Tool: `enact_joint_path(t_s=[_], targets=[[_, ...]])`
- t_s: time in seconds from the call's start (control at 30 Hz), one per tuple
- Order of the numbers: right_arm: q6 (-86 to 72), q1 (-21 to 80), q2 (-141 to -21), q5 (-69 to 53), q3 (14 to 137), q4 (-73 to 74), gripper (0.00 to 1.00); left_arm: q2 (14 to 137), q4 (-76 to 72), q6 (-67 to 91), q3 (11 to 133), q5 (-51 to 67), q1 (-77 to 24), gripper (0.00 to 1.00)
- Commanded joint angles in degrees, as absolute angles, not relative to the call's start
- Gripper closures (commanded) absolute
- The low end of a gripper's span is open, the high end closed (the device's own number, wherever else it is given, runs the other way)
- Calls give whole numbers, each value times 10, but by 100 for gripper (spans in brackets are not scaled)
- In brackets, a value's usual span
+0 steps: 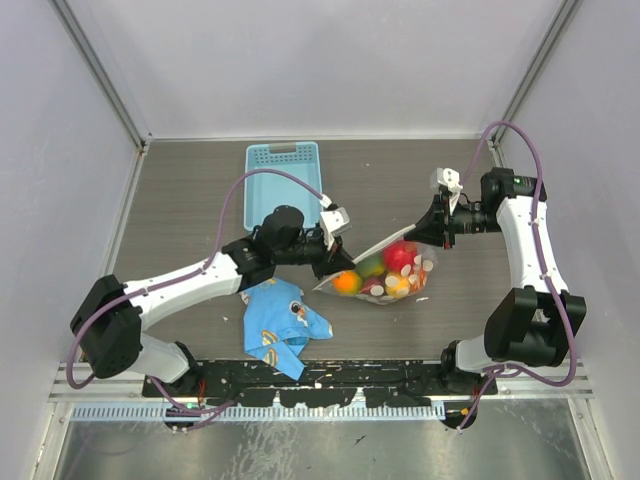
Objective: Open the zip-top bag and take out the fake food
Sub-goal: Unzip the zipper food storage bag at the center of the board.
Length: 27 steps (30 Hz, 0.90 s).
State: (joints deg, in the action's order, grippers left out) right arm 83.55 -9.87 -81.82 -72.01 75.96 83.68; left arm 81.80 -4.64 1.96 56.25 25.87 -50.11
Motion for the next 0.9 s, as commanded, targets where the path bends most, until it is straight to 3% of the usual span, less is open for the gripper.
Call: enact_joint_path(t_s=[0.0,0.87], targets=[[846,-104,-808,-732,774,833,99,786,-29,-1,551,240,-497,100],[845,-104,-809,-726,768,831,99,741,18,-12,488,213,-497,100]])
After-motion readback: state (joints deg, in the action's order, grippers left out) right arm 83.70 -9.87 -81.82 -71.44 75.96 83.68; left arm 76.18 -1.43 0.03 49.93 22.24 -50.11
